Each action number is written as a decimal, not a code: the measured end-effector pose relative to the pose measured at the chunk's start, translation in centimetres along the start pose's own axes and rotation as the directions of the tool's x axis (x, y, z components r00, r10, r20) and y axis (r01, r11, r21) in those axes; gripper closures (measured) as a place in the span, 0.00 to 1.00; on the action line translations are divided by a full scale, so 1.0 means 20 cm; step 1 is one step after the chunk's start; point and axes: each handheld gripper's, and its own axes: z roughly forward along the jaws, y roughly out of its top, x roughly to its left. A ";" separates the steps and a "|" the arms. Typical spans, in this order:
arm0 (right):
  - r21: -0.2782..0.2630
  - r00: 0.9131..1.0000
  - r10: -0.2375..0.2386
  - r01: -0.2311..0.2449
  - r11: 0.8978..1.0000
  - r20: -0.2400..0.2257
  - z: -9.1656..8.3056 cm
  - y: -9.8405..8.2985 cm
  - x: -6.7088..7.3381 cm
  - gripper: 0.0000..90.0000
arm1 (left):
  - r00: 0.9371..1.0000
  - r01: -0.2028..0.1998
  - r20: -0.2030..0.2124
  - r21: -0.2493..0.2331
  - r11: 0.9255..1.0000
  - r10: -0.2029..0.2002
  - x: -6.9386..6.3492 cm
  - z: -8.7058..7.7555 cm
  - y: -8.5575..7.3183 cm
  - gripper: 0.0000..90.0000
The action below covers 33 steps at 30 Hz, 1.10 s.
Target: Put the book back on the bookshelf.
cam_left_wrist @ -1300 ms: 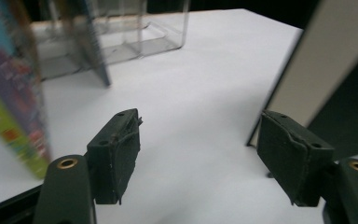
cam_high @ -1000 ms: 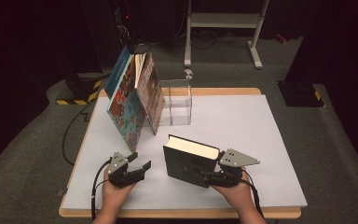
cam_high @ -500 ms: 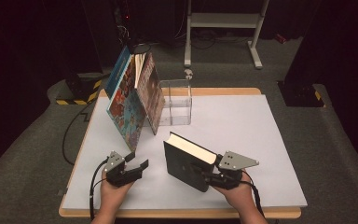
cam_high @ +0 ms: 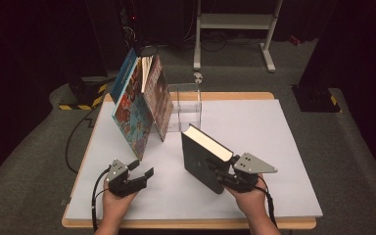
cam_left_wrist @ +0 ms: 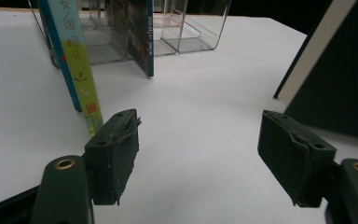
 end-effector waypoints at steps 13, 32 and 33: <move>-0.003 0.975 0.060 -0.060 0.998 0.213 -0.06 -0.06 -0.18 0.60 | 1.000 -0.007 -0.011 0.007 1.000 0.007 0.01 0.00 0.00 0.33; 0.011 0.962 0.123 -0.130 0.991 0.243 -0.09 -0.07 -0.13 0.48 | 1.000 -0.002 -0.006 0.008 1.000 0.002 0.02 0.00 0.01 0.33; 0.021 0.966 0.123 -0.131 0.991 0.230 -0.09 -0.05 -0.14 0.49 | 1.000 -0.005 -0.009 0.007 1.000 0.005 0.02 0.00 0.01 0.33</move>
